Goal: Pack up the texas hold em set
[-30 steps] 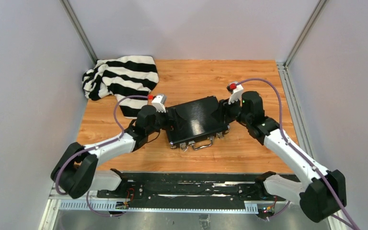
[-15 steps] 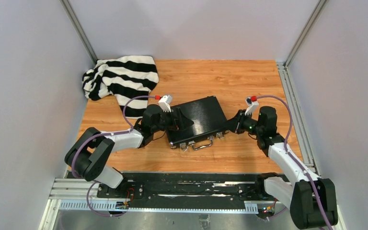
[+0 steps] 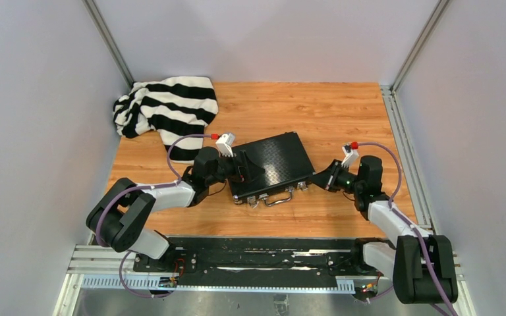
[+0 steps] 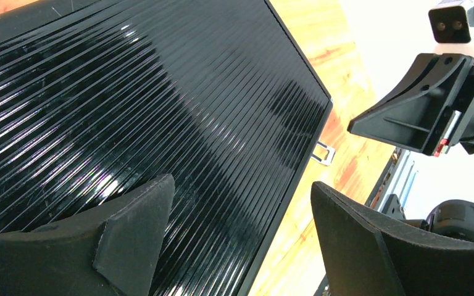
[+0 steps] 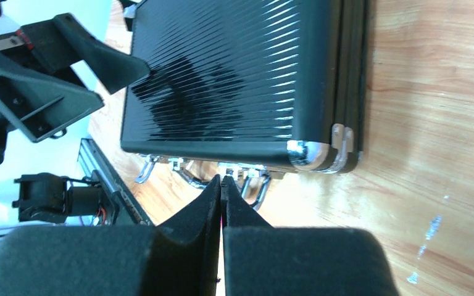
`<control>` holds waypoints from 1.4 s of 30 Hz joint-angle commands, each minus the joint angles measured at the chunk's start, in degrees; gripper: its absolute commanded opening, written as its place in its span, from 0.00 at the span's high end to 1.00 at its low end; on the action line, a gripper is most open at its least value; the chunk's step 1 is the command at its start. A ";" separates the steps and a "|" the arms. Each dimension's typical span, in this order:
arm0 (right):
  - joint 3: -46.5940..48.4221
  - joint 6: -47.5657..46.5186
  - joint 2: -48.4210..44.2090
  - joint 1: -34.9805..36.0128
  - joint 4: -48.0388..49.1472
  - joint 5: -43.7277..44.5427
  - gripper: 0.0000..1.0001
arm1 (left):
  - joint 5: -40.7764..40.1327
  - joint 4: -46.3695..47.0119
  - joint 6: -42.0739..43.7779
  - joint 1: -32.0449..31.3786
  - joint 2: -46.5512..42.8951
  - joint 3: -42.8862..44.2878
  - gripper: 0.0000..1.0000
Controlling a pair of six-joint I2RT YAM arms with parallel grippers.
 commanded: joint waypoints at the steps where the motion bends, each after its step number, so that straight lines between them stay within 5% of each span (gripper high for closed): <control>1: -1.34 3.66 -3.20 -0.67 7.30 -7.36 0.99 | -0.02 -7.77 1.13 -0.34 1.63 -1.57 0.12; 8: 3.64 0.24 -8.44 -0.44 -1.83 -9.46 0.99 | 0.24 -7.77 1.21 -0.34 1.42 -1.57 0.12; 17: -9.80 4.62 20.30 0.38 20.33 -6.64 0.99 | 0.63 -7.77 1.35 -0.34 2.56 -1.42 0.12; 20: -9.29 5.84 22.98 0.43 22.52 -5.85 0.99 | 1.01 -7.77 1.30 -0.34 3.16 -1.09 0.12; 29: 0.06 2.04 -9.41 1.83 -5.67 -4.55 0.99 | -0.50 -9.66 2.02 -0.34 0.51 -1.22 0.12; 32: 4.36 4.81 -14.68 1.84 -5.54 -4.09 0.99 | -0.09 -9.68 1.85 -0.34 1.20 -0.76 0.12; 36: 4.37 6.07 -6.77 1.88 -0.91 -5.81 1.00 | 0.46 -9.68 1.87 -0.34 1.86 -0.23 0.12; 42: -7.71 6.06 17.87 2.30 17.51 -1.94 0.99 | -0.18 -9.69 2.00 -0.35 0.78 -1.44 0.12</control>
